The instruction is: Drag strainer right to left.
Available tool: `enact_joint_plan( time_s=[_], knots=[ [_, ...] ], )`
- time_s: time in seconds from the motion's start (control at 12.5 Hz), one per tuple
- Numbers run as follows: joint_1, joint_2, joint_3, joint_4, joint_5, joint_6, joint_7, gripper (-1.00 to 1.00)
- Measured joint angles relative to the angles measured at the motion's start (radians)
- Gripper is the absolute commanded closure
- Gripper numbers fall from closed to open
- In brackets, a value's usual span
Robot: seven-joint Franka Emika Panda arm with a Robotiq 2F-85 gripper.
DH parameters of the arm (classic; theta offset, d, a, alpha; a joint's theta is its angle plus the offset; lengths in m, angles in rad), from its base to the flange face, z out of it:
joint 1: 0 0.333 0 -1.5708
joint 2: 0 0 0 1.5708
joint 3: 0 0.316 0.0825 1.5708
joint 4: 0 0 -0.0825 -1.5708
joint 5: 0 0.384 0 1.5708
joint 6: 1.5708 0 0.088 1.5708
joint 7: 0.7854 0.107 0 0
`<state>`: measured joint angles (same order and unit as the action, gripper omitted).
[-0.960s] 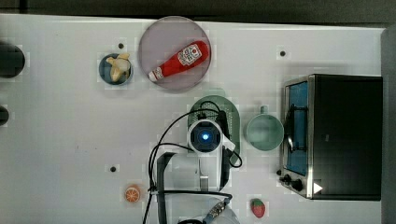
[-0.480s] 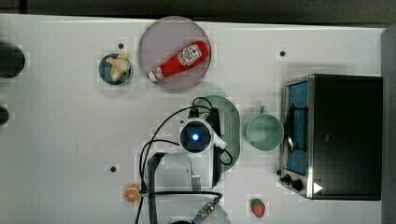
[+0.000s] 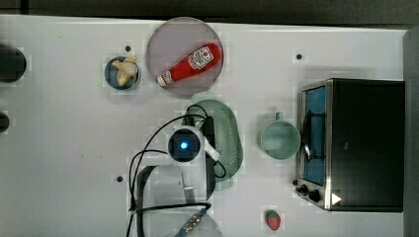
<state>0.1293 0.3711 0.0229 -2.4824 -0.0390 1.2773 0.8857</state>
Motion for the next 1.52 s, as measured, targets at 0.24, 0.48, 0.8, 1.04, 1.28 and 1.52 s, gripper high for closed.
enact_joint_plan(
  time_s=[0.24, 0.48, 0.8, 1.04, 1.28, 1.52],
  knots=[
    [0.027, 0.005, 0.060, 0.020, -0.026, 0.001, 0.122, -1.00],
    [0.090, 0.001, 0.081, 0.012, -0.011, -0.006, 0.173, -1.00],
    [0.138, 0.031, 0.123, 0.066, -0.018, -0.038, 0.192, -1.00],
    [0.187, 0.040, 0.116, 0.076, -0.004, -0.100, 0.219, -1.00],
    [0.199, 0.071, 0.104, 0.145, -0.012, -0.135, 0.283, -1.00],
    [0.227, 0.123, 0.103, 0.244, 0.036, -0.146, 0.351, -1.00]
  ],
)
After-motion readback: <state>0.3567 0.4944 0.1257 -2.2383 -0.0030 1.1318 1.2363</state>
